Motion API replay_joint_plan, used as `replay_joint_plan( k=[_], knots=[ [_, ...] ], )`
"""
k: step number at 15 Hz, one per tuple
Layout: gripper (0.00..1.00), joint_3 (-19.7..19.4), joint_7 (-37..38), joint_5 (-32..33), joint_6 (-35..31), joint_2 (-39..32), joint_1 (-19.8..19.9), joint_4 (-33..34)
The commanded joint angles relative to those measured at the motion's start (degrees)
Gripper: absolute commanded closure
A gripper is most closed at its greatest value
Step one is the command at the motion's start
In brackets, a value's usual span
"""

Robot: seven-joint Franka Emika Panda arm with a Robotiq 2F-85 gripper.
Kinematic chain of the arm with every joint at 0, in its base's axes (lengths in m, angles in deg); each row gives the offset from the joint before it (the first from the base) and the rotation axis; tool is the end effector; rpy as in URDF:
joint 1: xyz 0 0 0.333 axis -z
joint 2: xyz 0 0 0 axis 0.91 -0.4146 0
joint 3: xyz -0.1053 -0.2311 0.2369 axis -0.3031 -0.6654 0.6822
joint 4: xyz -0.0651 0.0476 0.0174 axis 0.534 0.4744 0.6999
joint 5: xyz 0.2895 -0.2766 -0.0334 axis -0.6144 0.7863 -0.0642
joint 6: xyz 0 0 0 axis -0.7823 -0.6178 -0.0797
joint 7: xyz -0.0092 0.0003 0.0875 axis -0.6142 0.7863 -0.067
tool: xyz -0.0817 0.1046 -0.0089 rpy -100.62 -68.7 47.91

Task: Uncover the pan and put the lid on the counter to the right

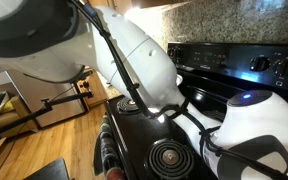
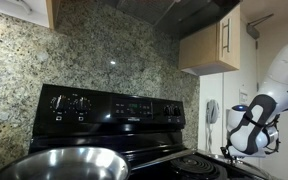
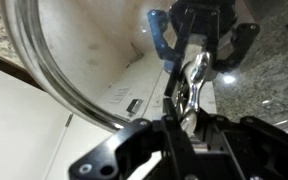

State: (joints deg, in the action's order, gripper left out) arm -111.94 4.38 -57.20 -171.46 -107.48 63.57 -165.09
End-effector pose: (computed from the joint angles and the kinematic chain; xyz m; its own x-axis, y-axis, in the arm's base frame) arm 0.6189 -0.3922 0.1208 0.4452 -0.6910 0.5694 -0.8800 -0.4553 0.1355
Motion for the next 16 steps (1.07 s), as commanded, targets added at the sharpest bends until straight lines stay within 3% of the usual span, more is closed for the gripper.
replay_joint_plan(
  k=[1, 6, 8, 12, 16],
  knots=[
    [0.49, 0.0, 0.4, 1.0, -0.2, 1.2, 0.0, -0.6],
    [0.13, 0.8, -1.2, 1.5, -0.8, 2.3, 0.5, -0.8],
    [0.0, 2.8, -3.1, 1.6, -2.1, 4.1, 1.7, -1.3],
    [0.0, 5.9, -7.7, 2.8, -6.3, 8.3, 1.9, -3.6],
    [0.0, 6.0, -10.0, 4.5, -8.4, 11.1, -0.2, -5.0]
  ],
)
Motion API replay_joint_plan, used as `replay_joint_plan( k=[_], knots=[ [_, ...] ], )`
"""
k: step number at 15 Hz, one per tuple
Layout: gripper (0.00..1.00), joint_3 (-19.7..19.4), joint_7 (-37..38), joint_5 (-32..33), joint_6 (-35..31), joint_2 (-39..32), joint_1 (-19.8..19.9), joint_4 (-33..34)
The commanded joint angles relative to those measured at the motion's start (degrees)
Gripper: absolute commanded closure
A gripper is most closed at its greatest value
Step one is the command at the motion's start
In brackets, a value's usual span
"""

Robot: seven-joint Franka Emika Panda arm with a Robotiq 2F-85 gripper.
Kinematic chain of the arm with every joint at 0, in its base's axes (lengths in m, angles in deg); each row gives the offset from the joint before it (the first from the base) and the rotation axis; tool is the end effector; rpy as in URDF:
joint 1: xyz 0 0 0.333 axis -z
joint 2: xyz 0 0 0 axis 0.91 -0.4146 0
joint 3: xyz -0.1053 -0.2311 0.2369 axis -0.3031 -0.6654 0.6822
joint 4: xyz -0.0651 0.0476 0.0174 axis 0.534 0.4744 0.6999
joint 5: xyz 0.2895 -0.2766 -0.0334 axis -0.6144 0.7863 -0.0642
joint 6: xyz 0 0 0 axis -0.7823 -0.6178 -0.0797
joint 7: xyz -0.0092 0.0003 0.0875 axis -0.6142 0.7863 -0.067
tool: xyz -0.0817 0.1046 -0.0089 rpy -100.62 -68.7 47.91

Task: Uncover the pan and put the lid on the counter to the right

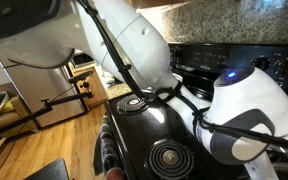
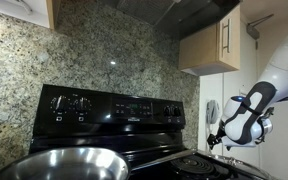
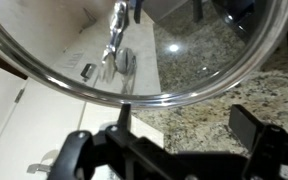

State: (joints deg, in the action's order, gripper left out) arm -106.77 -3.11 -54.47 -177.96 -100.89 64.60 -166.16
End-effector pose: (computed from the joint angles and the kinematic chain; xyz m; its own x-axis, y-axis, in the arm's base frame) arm 0.6552 -0.3556 0.1709 0.5225 -0.5776 0.6272 -0.7801 -0.6208 0.0781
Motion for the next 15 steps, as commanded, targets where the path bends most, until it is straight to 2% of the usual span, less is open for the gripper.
replay_joint_plan(
  k=[1, 4, 8, 9, 10, 15],
  knots=[
    [0.0, 1.6, -3.4, 2.4, -2.1, 5.3, -1.2, -4.2],
    [0.0, 3.7, -5.4, 3.9, -3.5, 7.7, -1.9, -5.5],
    [0.0, 5.3, -8.4, 5.9, -7.0, 10.3, -5.5, -8.8],
    [0.0, 7.1, -9.8, 6.6, -8.2, 11.5, -5.1, -9.7],
    [0.0, 5.5, -7.7, 4.6, -6.2, 7.0, -4.3, -4.9],
    [0.0, 6.8, -9.3, 4.8, -7.2, 9.1, -5.5, -7.1]
  ],
)
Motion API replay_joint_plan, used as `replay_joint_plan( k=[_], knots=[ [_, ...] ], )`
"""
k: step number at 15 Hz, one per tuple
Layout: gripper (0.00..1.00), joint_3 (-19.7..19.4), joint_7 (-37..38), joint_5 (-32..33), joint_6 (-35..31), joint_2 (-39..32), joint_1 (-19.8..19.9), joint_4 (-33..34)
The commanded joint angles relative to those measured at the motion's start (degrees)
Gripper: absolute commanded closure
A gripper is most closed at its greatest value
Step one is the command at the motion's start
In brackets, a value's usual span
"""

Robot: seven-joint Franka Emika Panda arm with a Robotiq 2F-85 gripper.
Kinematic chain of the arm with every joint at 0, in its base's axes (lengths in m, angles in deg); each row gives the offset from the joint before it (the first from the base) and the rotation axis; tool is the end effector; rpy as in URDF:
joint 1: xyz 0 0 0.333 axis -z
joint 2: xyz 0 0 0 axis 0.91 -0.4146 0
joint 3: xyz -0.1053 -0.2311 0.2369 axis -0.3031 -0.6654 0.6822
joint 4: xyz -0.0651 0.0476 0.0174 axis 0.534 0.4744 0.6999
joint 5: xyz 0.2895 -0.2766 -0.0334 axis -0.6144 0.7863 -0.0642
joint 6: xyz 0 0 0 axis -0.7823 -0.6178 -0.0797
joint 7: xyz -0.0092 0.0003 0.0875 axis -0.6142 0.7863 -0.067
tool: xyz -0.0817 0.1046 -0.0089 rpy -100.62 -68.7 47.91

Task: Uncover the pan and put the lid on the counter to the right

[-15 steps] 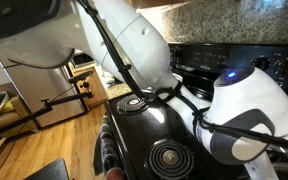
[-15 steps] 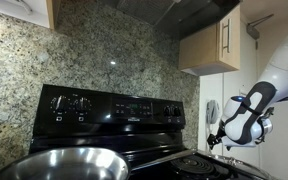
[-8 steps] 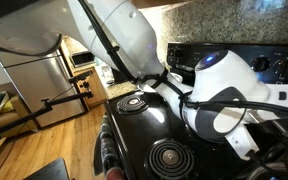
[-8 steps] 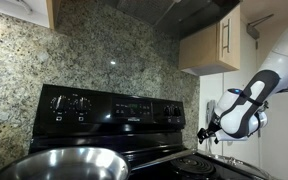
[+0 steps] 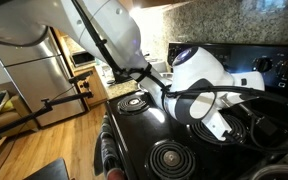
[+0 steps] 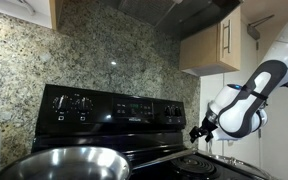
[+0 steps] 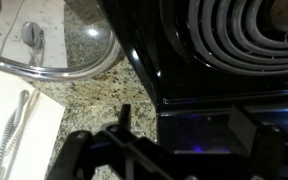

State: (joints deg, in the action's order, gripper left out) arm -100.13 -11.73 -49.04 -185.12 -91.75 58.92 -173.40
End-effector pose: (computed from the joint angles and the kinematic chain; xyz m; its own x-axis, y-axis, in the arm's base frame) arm 0.6913 -0.2216 0.2121 0.6641 -0.3492 0.6611 -0.5239 -0.8482 0.0783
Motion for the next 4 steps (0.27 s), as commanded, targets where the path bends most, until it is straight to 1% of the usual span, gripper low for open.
replay_joint_plan(
  k=[1, 4],
  knots=[
    [0.0, 0.2, -0.7, -0.6, 0.0, 0.0, 0.3, 0.1],
    [0.0, 0.3, -0.8, -0.5, -0.1, 0.0, 0.7, 0.0]
  ],
)
